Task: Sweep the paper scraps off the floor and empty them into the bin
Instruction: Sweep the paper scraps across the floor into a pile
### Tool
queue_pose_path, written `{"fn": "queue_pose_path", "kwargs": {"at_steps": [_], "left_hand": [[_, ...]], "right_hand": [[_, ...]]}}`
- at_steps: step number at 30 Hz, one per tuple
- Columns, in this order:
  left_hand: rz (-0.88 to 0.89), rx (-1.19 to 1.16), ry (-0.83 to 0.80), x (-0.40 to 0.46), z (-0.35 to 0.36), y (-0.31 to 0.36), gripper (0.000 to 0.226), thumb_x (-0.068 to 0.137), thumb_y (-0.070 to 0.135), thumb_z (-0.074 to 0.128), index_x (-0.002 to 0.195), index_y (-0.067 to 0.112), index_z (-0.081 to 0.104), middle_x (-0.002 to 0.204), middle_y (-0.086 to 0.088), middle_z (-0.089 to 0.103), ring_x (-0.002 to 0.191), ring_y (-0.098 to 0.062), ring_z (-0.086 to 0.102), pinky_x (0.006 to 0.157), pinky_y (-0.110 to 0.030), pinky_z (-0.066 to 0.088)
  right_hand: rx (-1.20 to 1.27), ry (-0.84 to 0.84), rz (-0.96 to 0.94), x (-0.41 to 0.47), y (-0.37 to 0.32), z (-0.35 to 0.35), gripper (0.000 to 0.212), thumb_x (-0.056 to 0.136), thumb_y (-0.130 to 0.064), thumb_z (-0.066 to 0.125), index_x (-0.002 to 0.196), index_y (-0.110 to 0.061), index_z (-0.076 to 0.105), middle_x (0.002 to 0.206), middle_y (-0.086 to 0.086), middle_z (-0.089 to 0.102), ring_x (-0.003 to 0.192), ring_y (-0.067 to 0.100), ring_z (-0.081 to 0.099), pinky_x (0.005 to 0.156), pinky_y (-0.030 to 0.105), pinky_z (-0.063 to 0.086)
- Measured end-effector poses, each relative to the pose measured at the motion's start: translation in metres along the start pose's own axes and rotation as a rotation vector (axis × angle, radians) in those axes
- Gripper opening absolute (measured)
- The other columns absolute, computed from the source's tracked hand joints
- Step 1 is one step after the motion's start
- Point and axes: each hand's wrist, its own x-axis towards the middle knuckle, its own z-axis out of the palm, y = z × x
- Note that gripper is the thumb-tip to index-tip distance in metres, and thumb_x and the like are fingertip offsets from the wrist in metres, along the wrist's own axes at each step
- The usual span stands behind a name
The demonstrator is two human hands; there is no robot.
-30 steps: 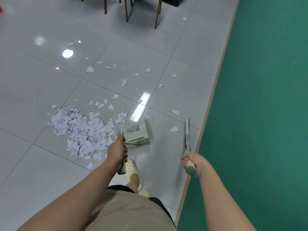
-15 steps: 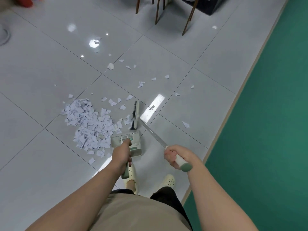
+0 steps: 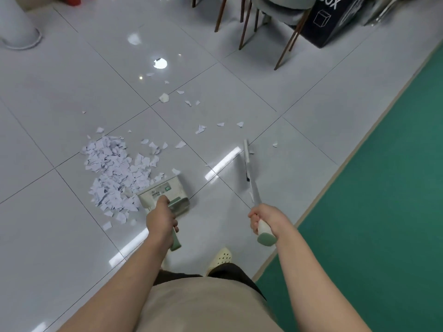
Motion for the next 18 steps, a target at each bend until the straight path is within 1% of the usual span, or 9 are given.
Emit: {"fn": "queue_pose_path", "kwargs": {"at_steps": [2,4,6,8,10,14,16,18], "left_hand": [[-0.011,-0.069,0.013,-0.008,0.012,-0.003,0.017,0.088,0.030,0.050,0.078,0.019,0.040,0.060,0.000,0.031,0.047,-0.016,0.025,0.047,-0.028,0.026],[-0.013,-0.129,0.018,-0.016,0.019,-0.006,0.017,0.086,0.030,0.049,0.077,0.021,0.037,0.058,0.003,0.027,0.046,-0.014,0.021,0.047,-0.027,0.023],[-0.015,-0.184,0.011,-0.024,0.021,-0.009,0.019,0.087,0.029,0.047,0.076,0.023,0.034,0.057,0.004,0.024,0.046,-0.013,0.018,0.046,-0.027,0.020],[-0.018,-0.222,0.017,-0.032,0.023,-0.012,0.021,0.089,0.029,0.046,0.074,0.023,0.033,0.055,0.006,0.023,0.044,-0.012,0.016,0.045,-0.025,0.018],[-0.022,-0.237,0.028,-0.039,0.025,-0.014,0.022,0.089,0.029,0.046,0.073,0.022,0.034,0.053,0.006,0.024,0.042,-0.011,0.017,0.044,-0.025,0.019],[-0.016,-0.259,0.038,-0.046,0.028,-0.016,0.022,0.089,0.029,0.046,0.072,0.022,0.035,0.051,0.007,0.025,0.041,-0.011,0.017,0.044,-0.024,0.020],[-0.020,-0.262,0.047,-0.049,0.031,-0.015,0.022,0.089,0.029,0.047,0.072,0.021,0.036,0.051,0.007,0.025,0.043,-0.012,0.018,0.046,-0.026,0.020],[-0.034,-0.256,0.051,-0.050,0.033,-0.014,0.020,0.089,0.029,0.048,0.075,0.020,0.037,0.052,0.006,0.025,0.045,-0.013,0.018,0.048,-0.028,0.021]], "right_hand": [[-0.050,0.075,-0.010,0.009,-0.005,-0.028,0.013,0.086,0.006,0.042,0.086,-0.004,0.050,0.044,0.000,0.039,0.031,0.010,0.037,0.033,0.016,0.034],[-0.143,0.125,-0.021,0.021,-0.008,-0.051,0.015,0.080,0.004,0.042,0.073,-0.008,0.048,0.047,0.002,0.042,0.035,0.013,0.040,0.037,0.019,0.035],[-0.252,0.143,0.003,0.030,-0.009,-0.064,0.020,0.078,0.004,0.043,0.064,-0.010,0.043,0.054,0.006,0.043,0.044,0.019,0.043,0.042,0.022,0.035],[-0.308,0.128,0.040,0.037,-0.006,-0.065,0.022,0.082,0.004,0.044,0.065,-0.010,0.041,0.061,0.007,0.043,0.051,0.021,0.043,0.043,0.021,0.036],[-0.335,0.074,0.079,0.040,0.000,-0.057,0.022,0.082,0.003,0.045,0.065,-0.010,0.041,0.062,0.007,0.042,0.051,0.020,0.042,0.042,0.019,0.036],[-0.362,-0.106,0.156,0.041,0.017,-0.035,0.023,0.073,0.002,0.048,0.056,-0.013,0.043,0.054,0.004,0.045,0.046,0.019,0.044,0.043,0.021,0.037],[-0.295,-0.181,0.163,0.041,0.010,-0.034,0.030,0.074,0.003,0.049,0.051,-0.015,0.043,0.046,0.001,0.042,0.038,0.015,0.041,0.037,0.022,0.035],[-0.111,-0.260,0.177,0.043,-0.006,-0.045,0.036,0.075,0.007,0.052,0.053,-0.018,0.037,0.044,-0.004,0.035,0.031,0.010,0.036,0.030,0.019,0.032]]}}
